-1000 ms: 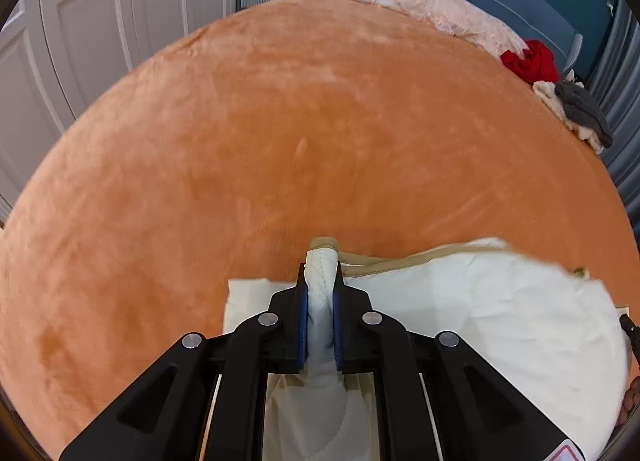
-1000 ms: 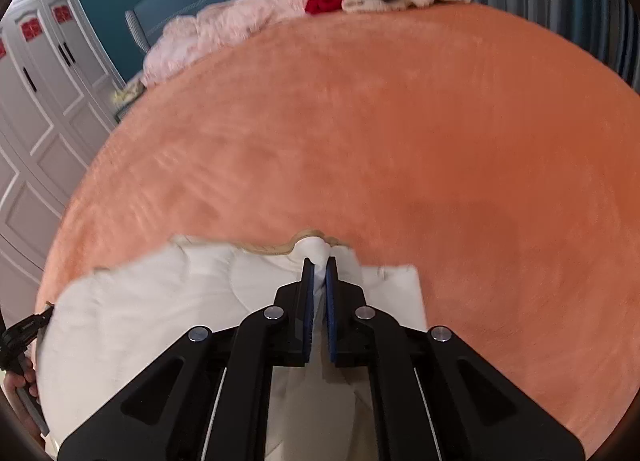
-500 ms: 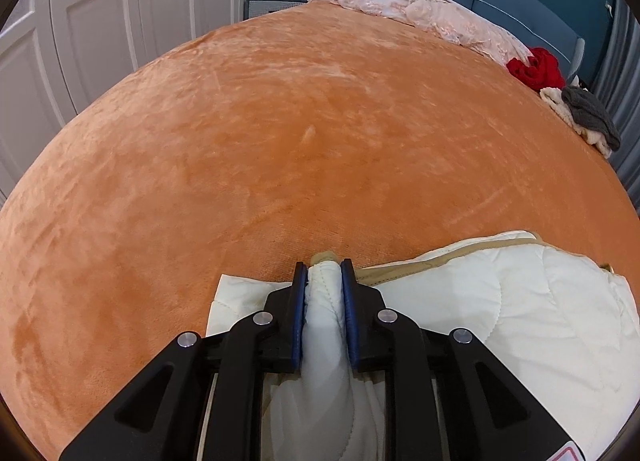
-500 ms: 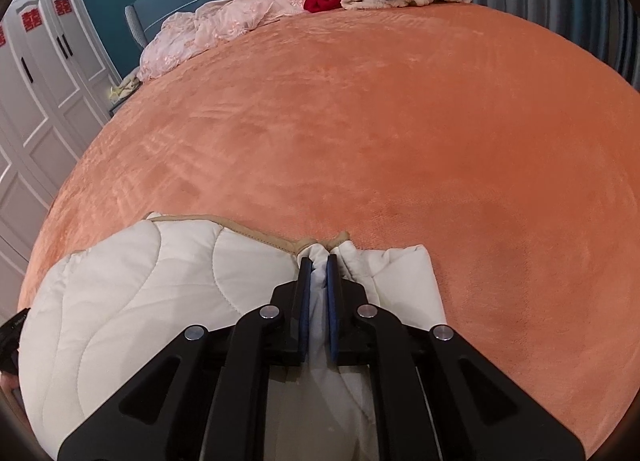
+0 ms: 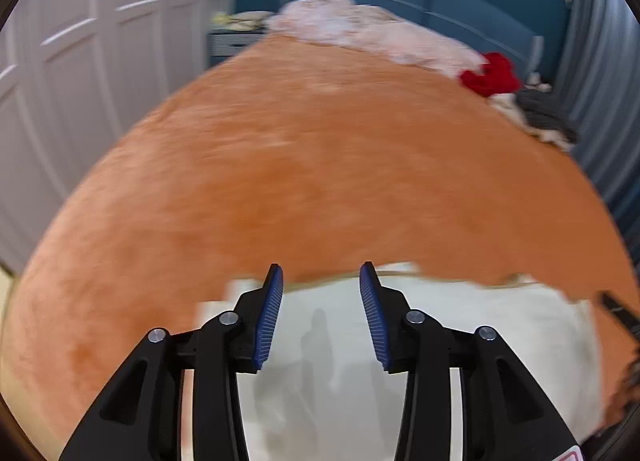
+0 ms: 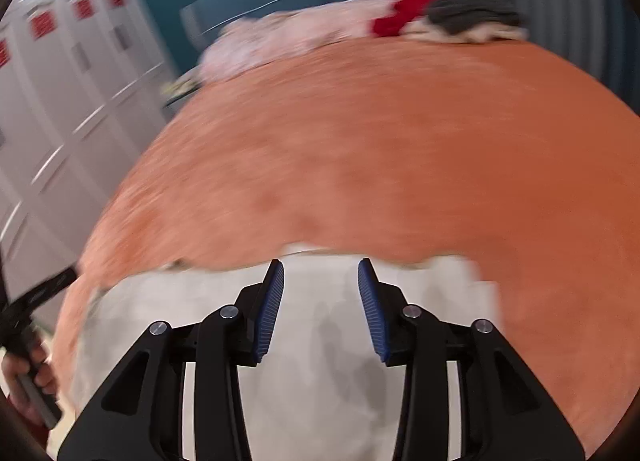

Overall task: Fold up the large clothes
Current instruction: 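Move both tools to the cream comforter edge and grasp it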

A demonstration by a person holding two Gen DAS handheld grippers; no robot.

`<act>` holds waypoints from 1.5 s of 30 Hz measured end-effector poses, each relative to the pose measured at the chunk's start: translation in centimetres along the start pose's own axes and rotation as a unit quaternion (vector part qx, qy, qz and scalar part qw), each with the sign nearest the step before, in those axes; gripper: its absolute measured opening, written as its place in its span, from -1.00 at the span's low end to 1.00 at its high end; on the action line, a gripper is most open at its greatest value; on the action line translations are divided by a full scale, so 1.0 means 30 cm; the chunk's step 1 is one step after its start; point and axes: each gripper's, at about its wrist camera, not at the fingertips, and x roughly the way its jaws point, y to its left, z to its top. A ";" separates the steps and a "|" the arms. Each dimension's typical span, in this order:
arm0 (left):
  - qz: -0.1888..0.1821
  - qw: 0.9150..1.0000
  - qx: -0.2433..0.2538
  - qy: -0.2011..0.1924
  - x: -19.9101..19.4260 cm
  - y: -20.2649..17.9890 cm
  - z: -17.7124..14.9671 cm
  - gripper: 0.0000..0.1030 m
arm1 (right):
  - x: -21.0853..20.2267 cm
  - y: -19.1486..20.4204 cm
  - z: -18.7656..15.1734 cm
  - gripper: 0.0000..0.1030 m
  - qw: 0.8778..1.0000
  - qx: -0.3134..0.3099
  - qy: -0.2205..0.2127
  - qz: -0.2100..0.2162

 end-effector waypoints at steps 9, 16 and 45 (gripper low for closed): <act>-0.035 0.998 0.033 0.051 0.240 -0.291 -0.069 -0.23 | 0.257 0.232 -0.079 -0.87 0.993 -0.089 0.073 0.009; -0.032 0.996 0.030 0.075 0.398 -0.287 -0.173 -0.22 | 0.383 0.166 -0.168 -0.96 0.993 -0.059 0.106 0.011; -0.025 0.999 -0.012 0.020 0.168 -0.208 -0.214 -0.08 | 0.103 0.165 -0.195 -0.48 0.998 -0.055 -0.008 -0.004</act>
